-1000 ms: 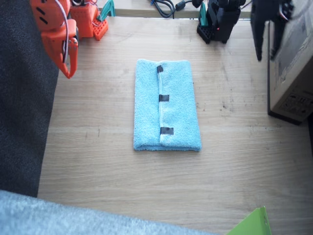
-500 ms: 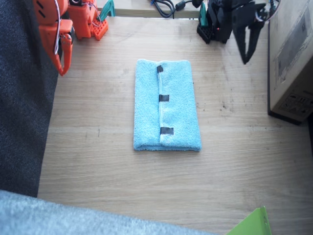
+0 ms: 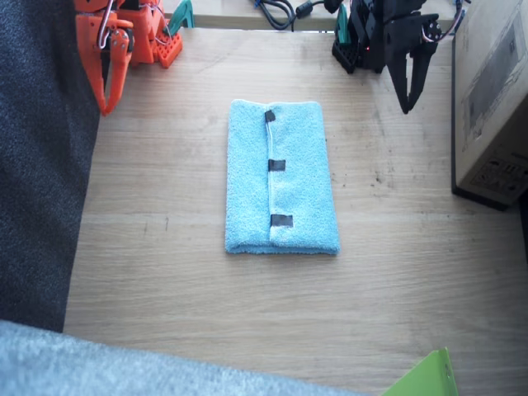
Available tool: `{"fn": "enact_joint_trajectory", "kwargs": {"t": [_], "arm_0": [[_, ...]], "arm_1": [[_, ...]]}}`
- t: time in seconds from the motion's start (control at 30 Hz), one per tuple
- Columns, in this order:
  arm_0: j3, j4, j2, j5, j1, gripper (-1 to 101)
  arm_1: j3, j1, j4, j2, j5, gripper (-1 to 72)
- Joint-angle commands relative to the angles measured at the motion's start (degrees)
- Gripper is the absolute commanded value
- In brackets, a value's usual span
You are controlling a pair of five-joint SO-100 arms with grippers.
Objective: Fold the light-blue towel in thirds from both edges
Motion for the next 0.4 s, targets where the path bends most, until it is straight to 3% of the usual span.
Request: {"fn": "enact_joint_trajectory", "kwargs": {"t": [0.0,0.27,0.37], "arm_0": [[0.09,0.44,0.35,0.62,0.18,0],[0.09,0.53,0.35,0.53,0.09,0],[0.09,0.53,0.35,0.44,0.35,0]], "arm_1": [[0.44,-0.35,3.16,7.29,0.09,2.6],[0.0,-2.46,4.92,7.21,4.57,5.2],[0.0,-2.81,5.01,7.12,5.01,0.0]]}}
